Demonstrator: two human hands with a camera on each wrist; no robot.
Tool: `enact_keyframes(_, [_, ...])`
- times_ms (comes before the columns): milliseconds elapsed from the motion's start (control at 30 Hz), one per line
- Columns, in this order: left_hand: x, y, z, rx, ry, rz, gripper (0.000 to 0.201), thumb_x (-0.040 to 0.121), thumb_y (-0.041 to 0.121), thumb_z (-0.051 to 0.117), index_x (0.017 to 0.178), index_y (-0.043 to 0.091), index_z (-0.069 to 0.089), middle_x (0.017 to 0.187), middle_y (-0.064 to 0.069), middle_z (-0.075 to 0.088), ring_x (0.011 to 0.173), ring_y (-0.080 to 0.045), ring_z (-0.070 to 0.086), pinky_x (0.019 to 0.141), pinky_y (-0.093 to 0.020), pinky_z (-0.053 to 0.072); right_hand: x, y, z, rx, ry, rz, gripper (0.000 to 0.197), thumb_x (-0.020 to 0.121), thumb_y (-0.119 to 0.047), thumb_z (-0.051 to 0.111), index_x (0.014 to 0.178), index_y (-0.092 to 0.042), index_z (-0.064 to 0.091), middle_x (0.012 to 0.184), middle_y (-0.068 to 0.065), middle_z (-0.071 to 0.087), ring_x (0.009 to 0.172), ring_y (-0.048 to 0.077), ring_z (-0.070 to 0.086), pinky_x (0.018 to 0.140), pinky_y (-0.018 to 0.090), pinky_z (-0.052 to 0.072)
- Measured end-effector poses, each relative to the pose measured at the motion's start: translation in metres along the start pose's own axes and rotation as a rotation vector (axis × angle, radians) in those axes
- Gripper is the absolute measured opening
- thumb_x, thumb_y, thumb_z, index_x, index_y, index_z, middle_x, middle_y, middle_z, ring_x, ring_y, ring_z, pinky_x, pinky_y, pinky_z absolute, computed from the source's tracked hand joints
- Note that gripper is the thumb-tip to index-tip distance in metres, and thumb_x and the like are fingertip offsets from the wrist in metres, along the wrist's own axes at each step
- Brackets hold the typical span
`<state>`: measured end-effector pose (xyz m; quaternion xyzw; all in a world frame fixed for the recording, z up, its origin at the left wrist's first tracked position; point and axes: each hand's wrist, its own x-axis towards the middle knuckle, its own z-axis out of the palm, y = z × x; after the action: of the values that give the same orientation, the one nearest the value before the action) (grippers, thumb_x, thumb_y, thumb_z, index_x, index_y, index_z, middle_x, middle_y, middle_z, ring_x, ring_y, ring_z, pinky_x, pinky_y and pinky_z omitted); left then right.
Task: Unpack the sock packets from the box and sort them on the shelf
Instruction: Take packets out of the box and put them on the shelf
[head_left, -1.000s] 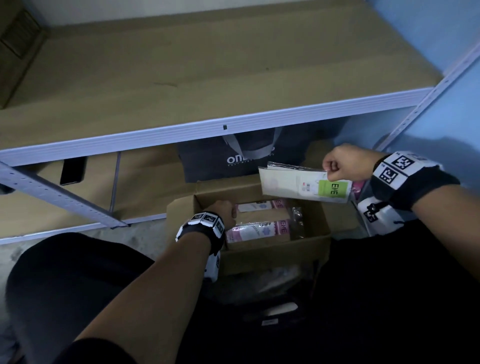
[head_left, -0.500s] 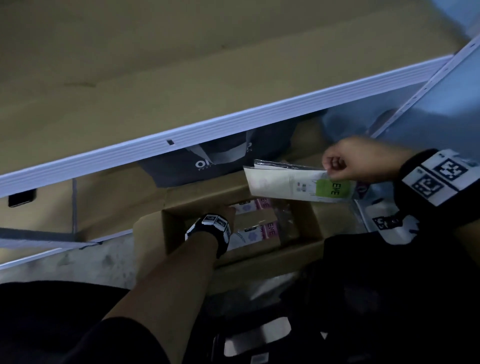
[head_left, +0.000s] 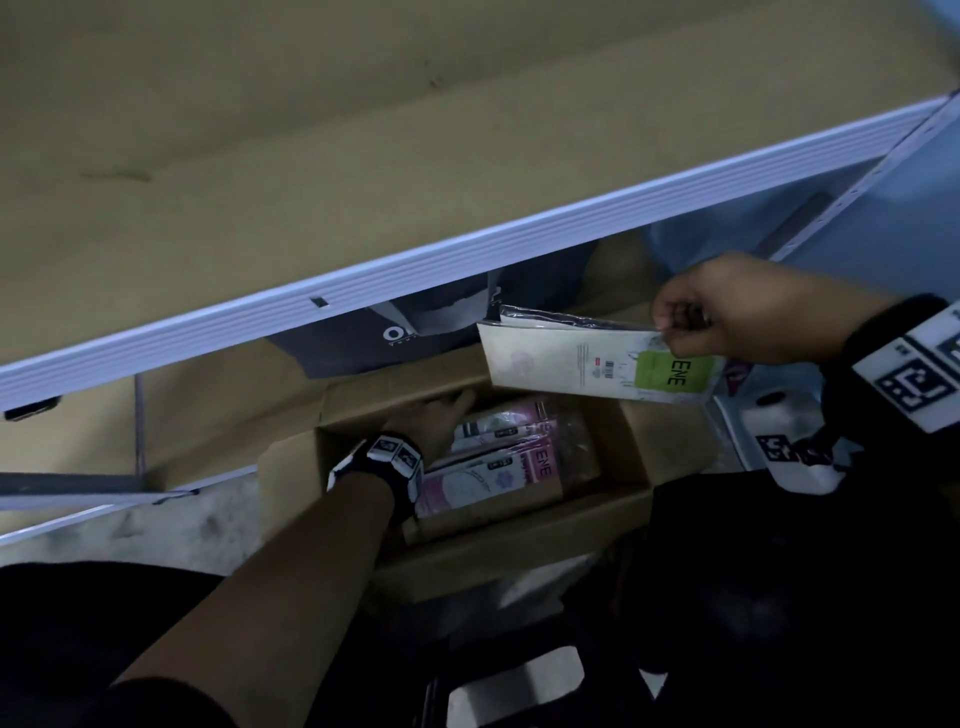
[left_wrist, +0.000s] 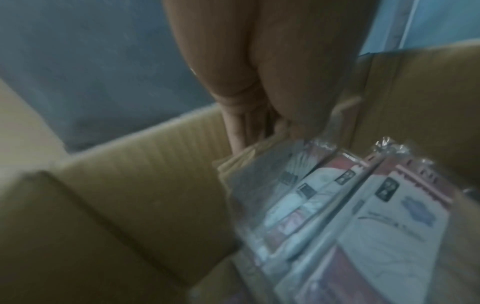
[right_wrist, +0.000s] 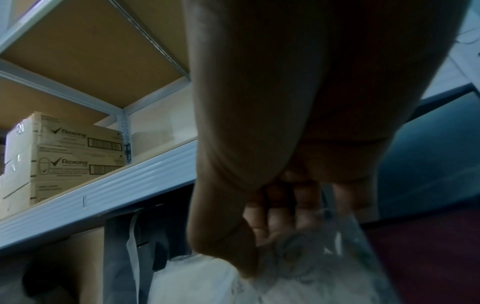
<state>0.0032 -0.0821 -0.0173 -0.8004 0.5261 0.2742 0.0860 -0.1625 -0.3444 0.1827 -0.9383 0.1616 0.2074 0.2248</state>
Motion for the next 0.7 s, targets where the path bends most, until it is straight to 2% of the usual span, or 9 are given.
enact_keyframes(67, [-0.007,-0.005,-0.003,0.035,0.020,0.038,0.053,0.095,0.020,0.043,0.144,0.024,0.023,0.127,-0.018,0.055,0.111,-0.034,0.058,0.091,-0.038,0.048,-0.003,-0.003,0.000,-0.001,0.014,-0.011,0.016,0.078,-0.018,0.070,0.068,-0.024,0.059,0.068,-0.003,0.063,0.063,0.013,0.058,0.060,0.027,0.044])
enact_keyframes(167, [-0.015,-0.004,-0.005,0.092,-0.016,0.068,0.053,0.097,0.018,0.039,0.147,0.031,0.026,0.146,-0.014,0.040,0.122,-0.036,0.051,0.099,-0.040,0.045,-0.010,-0.007,0.000,0.003,0.033,-0.023,0.015,0.077,-0.015,0.070,0.068,-0.021,0.060,0.063,-0.003,0.062,0.059,0.011,0.056,0.057,0.026,0.042])
enact_keyframes(233, [-0.021,0.002,-0.007,0.109,-0.044,0.062,0.048,0.098,0.017,0.038,0.144,0.033,0.034,0.146,-0.009,0.042,0.121,-0.033,0.053,0.097,-0.037,0.044,-0.013,-0.008,0.001,0.002,0.040,-0.038,0.017,0.077,-0.013,0.070,0.066,-0.021,0.059,0.061,-0.004,0.061,0.057,0.008,0.055,0.056,0.024,0.041])
enact_keyframes(333, [-0.028,0.011,-0.006,0.147,-0.104,0.029,0.037,0.097,0.014,0.041,0.132,0.022,0.049,0.136,-0.010,0.050,0.114,-0.033,0.057,0.090,-0.040,0.048,-0.015,-0.009,0.001,0.003,0.044,-0.047,0.016,0.077,-0.013,0.070,0.066,-0.020,0.060,0.062,-0.004,0.063,0.057,0.008,0.056,0.056,0.020,0.042])
enact_keyframes(433, [-0.032,0.017,0.003,0.212,-0.166,-0.016,0.031,0.096,0.007,0.043,0.124,0.010,0.056,0.137,-0.016,0.045,0.113,-0.037,0.057,0.088,-0.045,0.050,-0.017,-0.010,-0.001,0.013,0.062,-0.052,0.014,0.077,-0.012,0.070,0.067,-0.018,0.062,0.063,-0.004,0.063,0.056,0.008,0.055,0.054,0.014,0.040])
enact_keyframes(567, [-0.033,0.030,0.016,0.254,-0.141,-0.037,0.039,0.095,0.008,0.044,0.133,0.009,0.052,0.146,-0.014,0.038,0.118,-0.034,0.053,0.089,-0.042,0.047,-0.019,-0.010,-0.004,0.017,0.072,-0.047,0.014,0.078,-0.013,0.070,0.067,-0.018,0.062,0.063,-0.004,0.063,0.056,0.009,0.054,0.057,0.023,0.043])
enact_keyframes(700, [-0.027,0.036,0.031,0.285,-0.174,-0.081,0.048,0.086,0.016,0.060,0.133,0.010,0.052,0.152,-0.012,0.031,0.120,-0.035,0.051,0.090,-0.048,0.050,-0.020,-0.010,-0.006,0.016,0.078,-0.049,0.015,0.078,-0.014,0.069,0.067,-0.020,0.061,0.065,-0.004,0.062,0.058,0.009,0.055,0.056,0.023,0.043])
